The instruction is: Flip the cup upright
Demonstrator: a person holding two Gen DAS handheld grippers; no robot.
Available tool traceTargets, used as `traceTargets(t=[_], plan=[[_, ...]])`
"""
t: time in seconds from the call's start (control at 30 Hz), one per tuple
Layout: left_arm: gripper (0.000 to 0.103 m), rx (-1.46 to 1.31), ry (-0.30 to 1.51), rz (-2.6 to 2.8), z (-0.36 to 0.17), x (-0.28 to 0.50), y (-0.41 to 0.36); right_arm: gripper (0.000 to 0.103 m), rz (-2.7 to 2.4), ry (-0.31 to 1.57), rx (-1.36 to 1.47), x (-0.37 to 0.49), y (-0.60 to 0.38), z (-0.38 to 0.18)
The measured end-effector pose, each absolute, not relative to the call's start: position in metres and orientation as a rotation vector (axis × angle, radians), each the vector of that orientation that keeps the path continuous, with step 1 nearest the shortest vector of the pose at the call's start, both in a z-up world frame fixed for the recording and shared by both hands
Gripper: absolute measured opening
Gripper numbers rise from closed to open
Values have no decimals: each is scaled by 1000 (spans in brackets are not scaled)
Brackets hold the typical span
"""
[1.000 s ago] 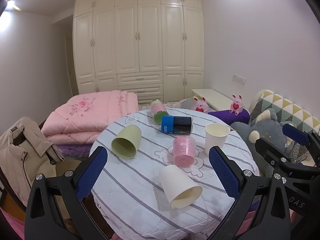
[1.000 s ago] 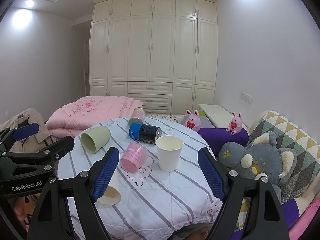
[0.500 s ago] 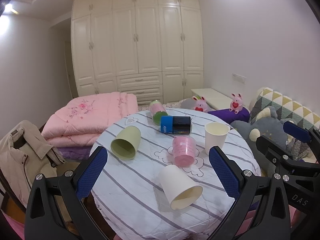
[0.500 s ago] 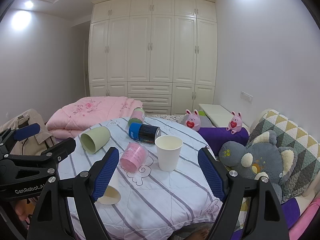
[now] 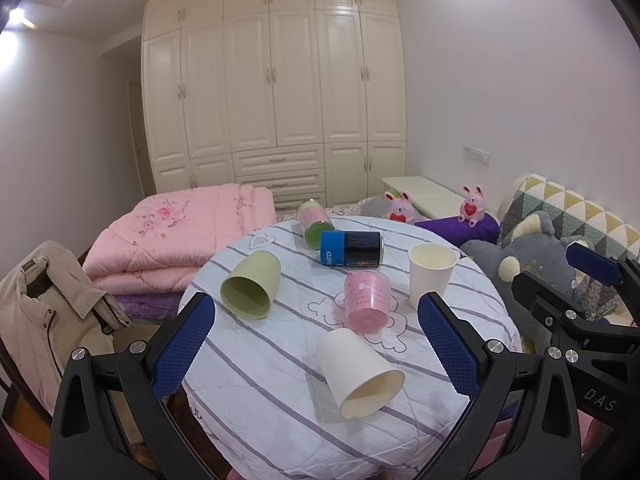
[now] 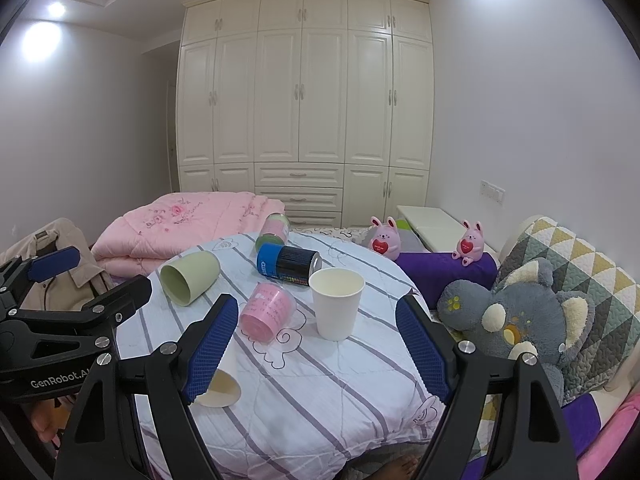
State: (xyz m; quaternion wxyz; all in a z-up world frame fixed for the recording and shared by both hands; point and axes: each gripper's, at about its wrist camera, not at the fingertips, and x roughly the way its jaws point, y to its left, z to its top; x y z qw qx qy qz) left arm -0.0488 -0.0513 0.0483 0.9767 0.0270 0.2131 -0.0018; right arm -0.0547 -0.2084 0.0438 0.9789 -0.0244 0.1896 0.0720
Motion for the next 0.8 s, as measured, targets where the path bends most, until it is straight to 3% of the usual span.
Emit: traceTargets(t=[0.8], plan=[[103, 52, 445, -9, 44, -46, -52, 83, 145, 381, -45, -54, -209, 41]])
